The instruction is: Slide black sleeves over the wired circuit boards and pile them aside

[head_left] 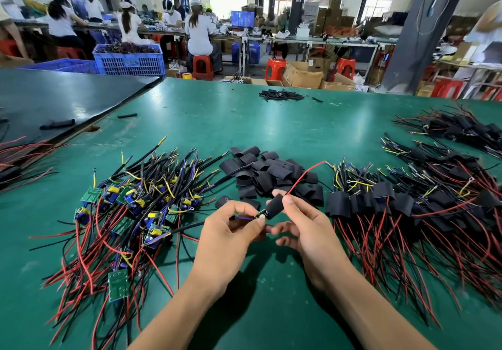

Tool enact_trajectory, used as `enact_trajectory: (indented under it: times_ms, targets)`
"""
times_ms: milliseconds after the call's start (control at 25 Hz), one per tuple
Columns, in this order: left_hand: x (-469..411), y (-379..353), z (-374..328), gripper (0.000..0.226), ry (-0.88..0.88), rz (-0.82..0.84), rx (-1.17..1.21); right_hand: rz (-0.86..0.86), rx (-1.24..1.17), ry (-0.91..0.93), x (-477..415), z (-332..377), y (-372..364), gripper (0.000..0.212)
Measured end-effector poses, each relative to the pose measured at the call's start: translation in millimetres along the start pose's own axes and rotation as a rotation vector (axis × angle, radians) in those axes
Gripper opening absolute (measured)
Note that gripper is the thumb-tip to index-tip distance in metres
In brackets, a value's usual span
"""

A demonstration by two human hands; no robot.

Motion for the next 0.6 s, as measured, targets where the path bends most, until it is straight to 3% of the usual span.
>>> enact_trajectory:
  times_ms: [120, 360, 600]
  targets:
    - [3, 4, -12, 0.014, -0.119, -0.072, -0.22, 0.002, -0.022, 0.006, 2, -1, -4, 0.019]
    - [7, 2, -21, 0.021, -0.183, -0.12, -0.292, -0.094, -0.084, -0.01, 4, 0, 5, 0.021]
    - [9, 4, -25, 0.025, -0.203, -0.154, -0.345, -0.048, -0.187, -0.025, 4, -1, 0, 0.022]
Point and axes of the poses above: each hand's wrist, its own x-axis away from the middle knuckle, its own y-axis out of the back of the hand, z = x × y, the point moved 9 cm from there along -x, towards the middle knuckle, and after that the axes turned 2 degrees about -x, right-handed, at the moved point
